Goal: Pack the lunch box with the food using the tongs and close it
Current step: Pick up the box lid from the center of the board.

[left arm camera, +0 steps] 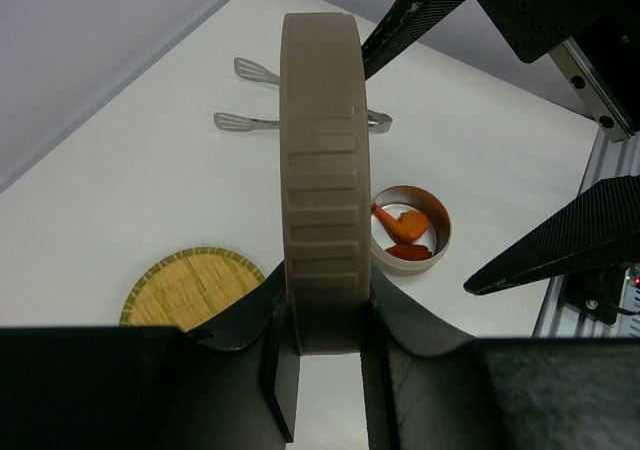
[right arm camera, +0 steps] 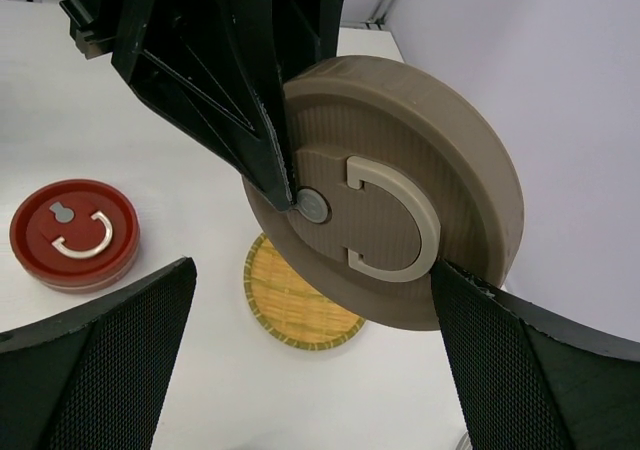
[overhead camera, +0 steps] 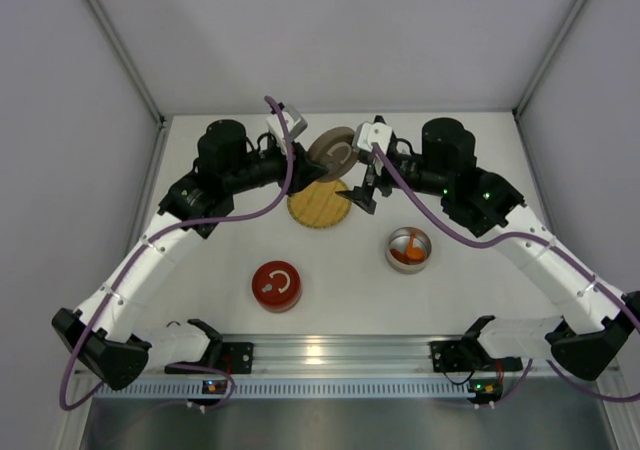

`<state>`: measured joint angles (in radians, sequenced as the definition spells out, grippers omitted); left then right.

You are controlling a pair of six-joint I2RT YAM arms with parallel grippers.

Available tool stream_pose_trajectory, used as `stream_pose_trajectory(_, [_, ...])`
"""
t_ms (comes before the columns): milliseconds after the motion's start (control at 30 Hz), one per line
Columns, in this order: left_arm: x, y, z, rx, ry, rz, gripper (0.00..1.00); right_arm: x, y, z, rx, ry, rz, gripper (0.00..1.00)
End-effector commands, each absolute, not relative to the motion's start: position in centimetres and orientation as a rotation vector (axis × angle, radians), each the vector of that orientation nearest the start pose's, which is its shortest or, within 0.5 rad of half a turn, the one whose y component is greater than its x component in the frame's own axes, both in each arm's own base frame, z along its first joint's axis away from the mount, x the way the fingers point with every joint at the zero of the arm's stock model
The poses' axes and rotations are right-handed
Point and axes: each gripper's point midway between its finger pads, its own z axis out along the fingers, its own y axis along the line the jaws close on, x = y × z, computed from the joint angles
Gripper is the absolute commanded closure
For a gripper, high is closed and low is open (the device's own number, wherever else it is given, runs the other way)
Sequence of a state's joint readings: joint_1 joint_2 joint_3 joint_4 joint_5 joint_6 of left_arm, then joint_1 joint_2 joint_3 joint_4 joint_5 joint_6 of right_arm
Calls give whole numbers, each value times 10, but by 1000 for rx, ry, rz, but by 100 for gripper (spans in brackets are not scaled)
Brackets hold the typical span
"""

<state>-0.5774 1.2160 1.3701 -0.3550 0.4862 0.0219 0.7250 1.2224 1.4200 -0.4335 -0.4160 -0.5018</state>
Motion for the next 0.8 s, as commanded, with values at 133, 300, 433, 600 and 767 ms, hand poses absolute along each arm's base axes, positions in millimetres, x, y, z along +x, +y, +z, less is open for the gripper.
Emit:
stream_pose_trajectory(133, [257, -288, 383, 939, 1515, -904, 100, 236, 312, 390, -1324, 1182, 635, 1])
stream_pose_trajectory(300, [261, -287, 382, 924, 1525, -884, 100, 218, 315, 393, -1376, 1144, 717, 11])
stream_pose_trajectory(433, [269, -282, 381, 880, 1539, -848, 100, 210, 312, 395, -1397, 1120, 727, 28])
stream_pose_trajectory(600, [277, -283, 385, 825, 1551, -868, 100, 199, 304, 392, -1425, 1105, 727, 42])
stream_pose_trajectory(767, [283, -286, 389, 805, 1553, -884, 100, 187, 300, 385, -1476, 1088, 738, 52])
